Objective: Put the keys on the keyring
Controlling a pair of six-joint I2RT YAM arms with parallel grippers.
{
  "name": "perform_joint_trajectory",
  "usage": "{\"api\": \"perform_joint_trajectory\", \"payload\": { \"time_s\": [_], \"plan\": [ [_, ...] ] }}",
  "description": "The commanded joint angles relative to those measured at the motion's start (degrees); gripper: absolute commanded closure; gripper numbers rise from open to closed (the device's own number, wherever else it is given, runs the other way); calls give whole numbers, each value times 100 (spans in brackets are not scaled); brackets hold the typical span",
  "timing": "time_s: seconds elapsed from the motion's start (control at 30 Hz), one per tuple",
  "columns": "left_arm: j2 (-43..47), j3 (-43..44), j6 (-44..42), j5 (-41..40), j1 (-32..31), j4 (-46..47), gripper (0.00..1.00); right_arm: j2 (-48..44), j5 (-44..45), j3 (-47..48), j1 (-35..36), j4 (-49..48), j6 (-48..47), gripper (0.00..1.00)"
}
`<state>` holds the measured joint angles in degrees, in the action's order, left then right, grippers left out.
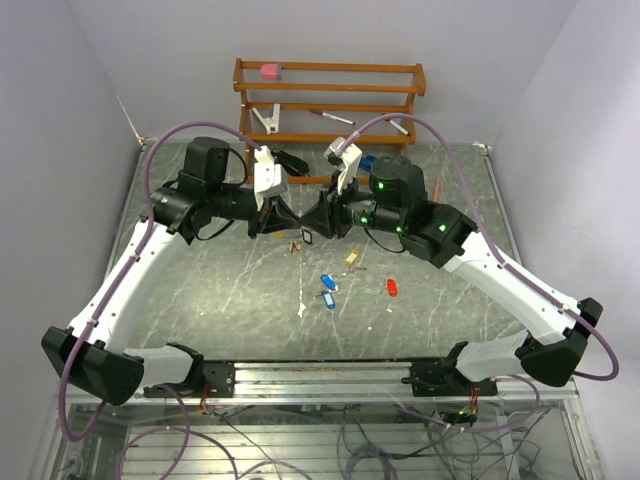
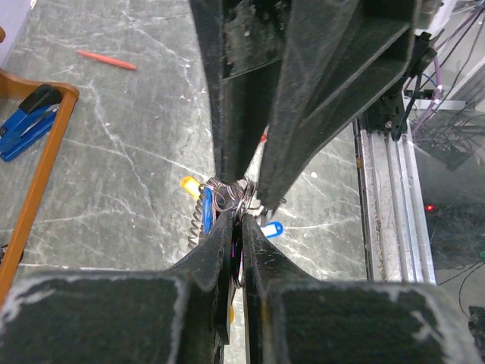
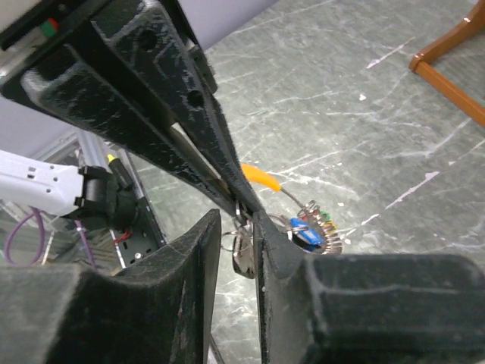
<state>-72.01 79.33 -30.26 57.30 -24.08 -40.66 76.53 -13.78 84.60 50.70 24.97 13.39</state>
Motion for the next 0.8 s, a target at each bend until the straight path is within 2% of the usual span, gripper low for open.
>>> {"api": "perform_joint_trajectory", "payload": {
  "time_s": [0.0, 0.27, 0.57, 0.63, 0.77],
  "plan": [
    [82, 285, -60, 434, -27, 28, 93, -87, 261, 96, 32, 77, -142, 74],
    [75, 319, -22, 497, -27, 56, 93, -53, 244, 86, 39, 32, -183, 72],
    [82, 261, -2, 493, -27, 93, 93, 135, 131, 300, 40, 54, -232, 76],
    [84, 240, -6, 493, -27, 85, 93, 165, 125, 367, 37, 96, -244, 79],
    [82, 256, 7, 495, -27, 109, 93, 221, 73, 432, 44, 167, -260, 90]
  ]
}}
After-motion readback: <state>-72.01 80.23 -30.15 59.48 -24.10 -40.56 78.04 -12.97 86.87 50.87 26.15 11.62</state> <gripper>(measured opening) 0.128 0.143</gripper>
